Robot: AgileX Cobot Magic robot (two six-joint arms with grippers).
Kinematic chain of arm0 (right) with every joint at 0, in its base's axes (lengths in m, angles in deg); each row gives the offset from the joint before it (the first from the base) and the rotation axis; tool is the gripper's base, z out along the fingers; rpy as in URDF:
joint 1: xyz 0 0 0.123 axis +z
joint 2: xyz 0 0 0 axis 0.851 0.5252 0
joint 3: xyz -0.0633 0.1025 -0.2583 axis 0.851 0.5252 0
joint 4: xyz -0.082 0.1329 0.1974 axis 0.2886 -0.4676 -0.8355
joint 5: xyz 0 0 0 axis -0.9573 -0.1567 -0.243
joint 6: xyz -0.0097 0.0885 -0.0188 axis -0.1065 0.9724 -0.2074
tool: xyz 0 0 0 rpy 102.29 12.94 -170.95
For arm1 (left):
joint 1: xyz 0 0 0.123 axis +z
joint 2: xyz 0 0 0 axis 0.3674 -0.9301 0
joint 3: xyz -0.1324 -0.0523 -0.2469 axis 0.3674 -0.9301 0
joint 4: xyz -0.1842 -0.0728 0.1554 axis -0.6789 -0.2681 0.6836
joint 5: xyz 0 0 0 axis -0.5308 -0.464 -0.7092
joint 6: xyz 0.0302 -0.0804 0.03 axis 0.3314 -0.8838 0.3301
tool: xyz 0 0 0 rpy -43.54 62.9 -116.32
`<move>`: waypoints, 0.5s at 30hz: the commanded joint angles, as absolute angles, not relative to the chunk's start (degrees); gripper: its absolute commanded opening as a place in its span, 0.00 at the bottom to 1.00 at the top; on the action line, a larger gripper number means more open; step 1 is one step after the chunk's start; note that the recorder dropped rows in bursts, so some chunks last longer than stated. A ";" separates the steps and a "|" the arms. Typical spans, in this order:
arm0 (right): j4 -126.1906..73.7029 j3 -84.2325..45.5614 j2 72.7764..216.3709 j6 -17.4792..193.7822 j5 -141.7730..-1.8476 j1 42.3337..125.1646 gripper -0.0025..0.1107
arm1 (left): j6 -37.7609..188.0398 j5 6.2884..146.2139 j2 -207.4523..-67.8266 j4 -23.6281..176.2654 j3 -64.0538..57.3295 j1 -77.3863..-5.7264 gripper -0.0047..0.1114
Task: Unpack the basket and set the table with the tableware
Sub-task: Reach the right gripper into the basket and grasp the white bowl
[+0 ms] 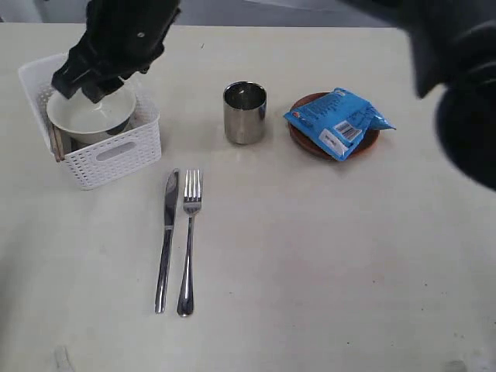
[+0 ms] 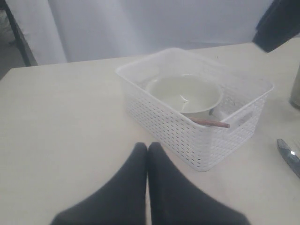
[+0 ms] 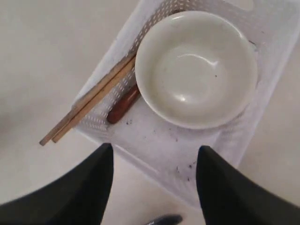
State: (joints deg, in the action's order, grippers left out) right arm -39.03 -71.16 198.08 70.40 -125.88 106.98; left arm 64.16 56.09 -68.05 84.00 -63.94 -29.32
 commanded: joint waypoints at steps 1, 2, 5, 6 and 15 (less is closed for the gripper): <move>-33.90 -84.07 206.99 70.59 -130.58 109.26 0.48 | 64.23 56.61 -67.83 83.98 -64.05 -29.51 0.04; -33.11 -86.66 208.94 70.43 -131.47 109.59 0.48 | 64.23 56.61 -67.83 83.98 -64.05 -29.51 0.04; -31.68 -91.65 213.44 70.65 -133.12 109.84 0.48 | 64.23 56.61 -67.83 83.98 -64.05 -29.51 0.04; -31.68 -92.30 214.47 70.90 -132.99 109.84 0.48 | 64.23 56.61 -67.83 83.98 -64.05 -29.51 0.04; -31.58 -92.42 219.71 66.81 -128.39 110.42 0.48 | 64.23 56.61 -67.83 83.98 -64.05 -29.51 0.04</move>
State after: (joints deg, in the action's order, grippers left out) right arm -32.37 -91.99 219.04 68.01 -130.06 110.07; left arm 64.16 56.09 -68.05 84.00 -63.94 -29.32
